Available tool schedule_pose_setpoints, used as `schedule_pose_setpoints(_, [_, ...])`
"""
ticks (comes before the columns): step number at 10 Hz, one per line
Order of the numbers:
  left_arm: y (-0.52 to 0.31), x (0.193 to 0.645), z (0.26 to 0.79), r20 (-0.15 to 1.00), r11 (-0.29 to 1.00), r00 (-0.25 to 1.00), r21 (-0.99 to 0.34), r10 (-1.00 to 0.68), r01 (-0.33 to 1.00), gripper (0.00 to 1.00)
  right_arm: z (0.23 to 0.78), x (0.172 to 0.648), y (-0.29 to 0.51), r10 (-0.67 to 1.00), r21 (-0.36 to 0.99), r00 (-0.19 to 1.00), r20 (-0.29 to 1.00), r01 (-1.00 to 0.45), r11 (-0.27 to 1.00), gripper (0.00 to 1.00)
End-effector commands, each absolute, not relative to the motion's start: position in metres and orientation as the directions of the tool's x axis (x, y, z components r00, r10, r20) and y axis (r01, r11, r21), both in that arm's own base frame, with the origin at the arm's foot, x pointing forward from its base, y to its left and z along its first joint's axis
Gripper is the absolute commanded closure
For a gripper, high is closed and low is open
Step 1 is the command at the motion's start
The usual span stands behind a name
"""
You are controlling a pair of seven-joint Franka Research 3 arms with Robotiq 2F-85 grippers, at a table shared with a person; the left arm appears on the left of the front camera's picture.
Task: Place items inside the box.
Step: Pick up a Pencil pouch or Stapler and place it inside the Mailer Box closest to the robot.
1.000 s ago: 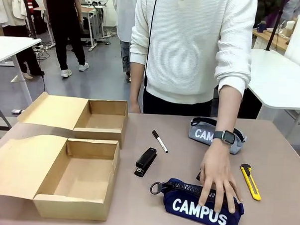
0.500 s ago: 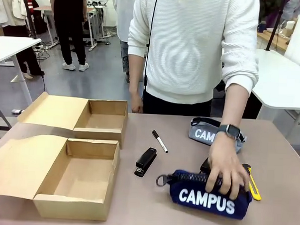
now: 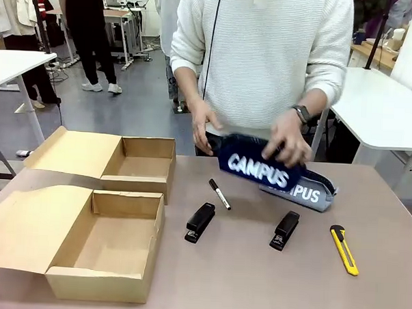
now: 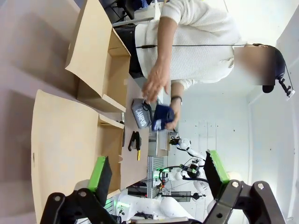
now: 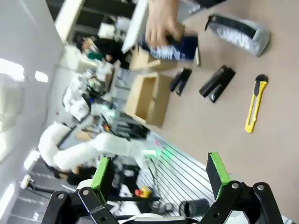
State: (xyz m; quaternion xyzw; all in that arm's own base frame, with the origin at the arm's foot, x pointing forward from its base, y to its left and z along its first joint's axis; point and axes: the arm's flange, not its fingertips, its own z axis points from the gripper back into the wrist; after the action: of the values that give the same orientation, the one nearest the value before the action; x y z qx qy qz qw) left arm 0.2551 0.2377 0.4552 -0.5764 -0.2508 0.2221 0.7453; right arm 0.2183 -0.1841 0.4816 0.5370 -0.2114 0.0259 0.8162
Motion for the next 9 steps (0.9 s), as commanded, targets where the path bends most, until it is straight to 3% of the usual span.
schedule_pose_setpoints(1, [0.238, 0.254, 0.457, 0.140, 0.239, 0.775, -0.971, 0.616, -0.015, 0.00, 0.492, 0.211, -0.146, -0.058, 0.778, 0.899, 0.433, -0.341, 0.528, 0.00])
schedule_pose_setpoints(2, [0.238, 0.254, 0.457, 0.140, 0.239, 0.775, -0.971, 0.616, -0.015, 0.00, 0.493, 0.213, -0.136, -0.039, 0.737, 0.906, 0.422, -0.317, 0.597, 0.00])
schedule_pose_setpoints(6, [0.238, 0.254, 0.457, 0.140, 0.239, 0.775, -0.971, 0.616, -0.015, 0.00, 0.485, 0.222, -0.133, -0.046, 0.763, 0.920, 0.389, -0.294, 0.576, 0.00])
schedule_pose_setpoints(9, [0.238, 0.254, 0.457, 0.140, 0.239, 0.775, -0.971, 0.616, -0.015, 0.00, 0.493, 0.243, -0.079, 0.029, 0.735, 0.934, 0.356, -0.299, 0.609, 0.00])
